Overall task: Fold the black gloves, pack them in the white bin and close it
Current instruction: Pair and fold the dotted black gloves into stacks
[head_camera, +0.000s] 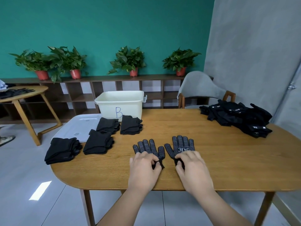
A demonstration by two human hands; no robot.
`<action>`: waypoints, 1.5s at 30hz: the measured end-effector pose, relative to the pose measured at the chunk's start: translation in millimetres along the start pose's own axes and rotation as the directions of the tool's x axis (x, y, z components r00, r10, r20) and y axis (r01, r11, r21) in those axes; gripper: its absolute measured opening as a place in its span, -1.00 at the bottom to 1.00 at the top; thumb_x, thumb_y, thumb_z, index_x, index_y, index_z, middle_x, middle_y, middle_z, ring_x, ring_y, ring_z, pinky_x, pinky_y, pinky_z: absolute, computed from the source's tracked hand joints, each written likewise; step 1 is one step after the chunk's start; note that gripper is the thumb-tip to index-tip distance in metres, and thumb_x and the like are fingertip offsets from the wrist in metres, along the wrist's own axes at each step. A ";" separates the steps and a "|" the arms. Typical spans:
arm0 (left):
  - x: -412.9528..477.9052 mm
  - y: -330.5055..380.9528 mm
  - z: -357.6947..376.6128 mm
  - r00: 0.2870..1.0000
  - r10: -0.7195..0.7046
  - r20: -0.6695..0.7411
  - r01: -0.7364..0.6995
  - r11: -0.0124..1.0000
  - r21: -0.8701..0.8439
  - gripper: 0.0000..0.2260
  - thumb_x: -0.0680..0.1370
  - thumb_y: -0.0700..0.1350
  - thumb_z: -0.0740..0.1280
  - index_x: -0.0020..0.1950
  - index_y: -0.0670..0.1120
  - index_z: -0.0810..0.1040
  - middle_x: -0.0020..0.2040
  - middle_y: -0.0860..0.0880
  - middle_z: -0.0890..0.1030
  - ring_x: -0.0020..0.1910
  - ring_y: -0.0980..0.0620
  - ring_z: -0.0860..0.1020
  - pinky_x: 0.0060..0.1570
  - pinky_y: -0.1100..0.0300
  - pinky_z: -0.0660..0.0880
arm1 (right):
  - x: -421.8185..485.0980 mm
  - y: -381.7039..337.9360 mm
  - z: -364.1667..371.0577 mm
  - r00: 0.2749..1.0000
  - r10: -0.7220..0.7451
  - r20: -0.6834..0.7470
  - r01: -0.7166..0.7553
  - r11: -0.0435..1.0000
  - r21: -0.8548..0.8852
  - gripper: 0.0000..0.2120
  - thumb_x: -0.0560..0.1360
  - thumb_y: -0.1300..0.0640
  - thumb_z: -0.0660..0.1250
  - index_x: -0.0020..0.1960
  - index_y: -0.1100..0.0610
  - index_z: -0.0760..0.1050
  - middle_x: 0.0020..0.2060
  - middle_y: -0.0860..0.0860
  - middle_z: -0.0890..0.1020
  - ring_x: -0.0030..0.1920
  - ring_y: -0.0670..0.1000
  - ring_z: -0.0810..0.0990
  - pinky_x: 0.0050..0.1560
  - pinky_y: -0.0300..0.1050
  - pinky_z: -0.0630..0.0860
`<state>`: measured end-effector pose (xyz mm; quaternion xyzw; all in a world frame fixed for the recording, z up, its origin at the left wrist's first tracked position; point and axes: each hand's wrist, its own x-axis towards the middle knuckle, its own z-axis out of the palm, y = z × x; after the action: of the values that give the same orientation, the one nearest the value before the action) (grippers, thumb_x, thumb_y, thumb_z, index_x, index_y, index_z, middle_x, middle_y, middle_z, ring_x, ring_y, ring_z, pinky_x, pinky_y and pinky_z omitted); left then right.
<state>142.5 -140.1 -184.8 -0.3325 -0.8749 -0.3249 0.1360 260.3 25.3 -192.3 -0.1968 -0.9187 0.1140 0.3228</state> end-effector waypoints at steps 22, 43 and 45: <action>-1.0 -0.2 -2.3 0.989 0.150 -0.013 -0.151 0.984 -0.096 -0.76 0.56 0.21 0.34 0.18 0.21 0.63 0.08 0.28 0.53 0.17 0.16 0.40 0.23 0.11 0.39 | 6.6 0.3 -13.2 0.984 0.097 0.147 -0.139 0.941 0.308 -0.90 0.45 -0.05 0.42 -0.09 -0.16 0.50 -0.12 -0.24 0.63 -0.05 -0.16 0.58 0.03 -0.02 0.54; -4.7 8.0 -10.4 0.971 0.205 0.121 -0.210 0.977 0.031 -0.56 0.68 0.29 0.02 0.40 0.11 0.45 0.29 0.18 0.39 0.33 0.12 0.31 0.38 0.12 0.33 | 79.9 -24.4 -145.4 0.999 -0.008 0.051 -0.017 0.888 0.460 -0.74 0.55 0.25 0.42 0.02 -0.13 0.65 -0.12 -0.20 0.71 -0.04 -0.17 0.67 0.00 -0.29 0.56; -4.6 8.8 -10.8 0.966 0.215 0.145 -0.225 0.973 0.053 -0.56 0.68 0.29 0.02 0.41 0.12 0.44 0.30 0.18 0.39 0.33 0.12 0.30 0.38 0.12 0.32 | 96.9 -17.9 -147.1 0.992 -0.024 0.123 -0.020 0.937 0.348 -0.76 0.56 0.19 0.43 0.05 -0.16 0.63 -0.11 -0.19 0.71 0.02 -0.19 0.66 0.09 -0.22 0.55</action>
<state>152.1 -144.5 -174.5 -0.4443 -0.8506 -0.2534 0.1219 279.8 63.6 -20.5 -0.1281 -0.9026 0.2868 0.2944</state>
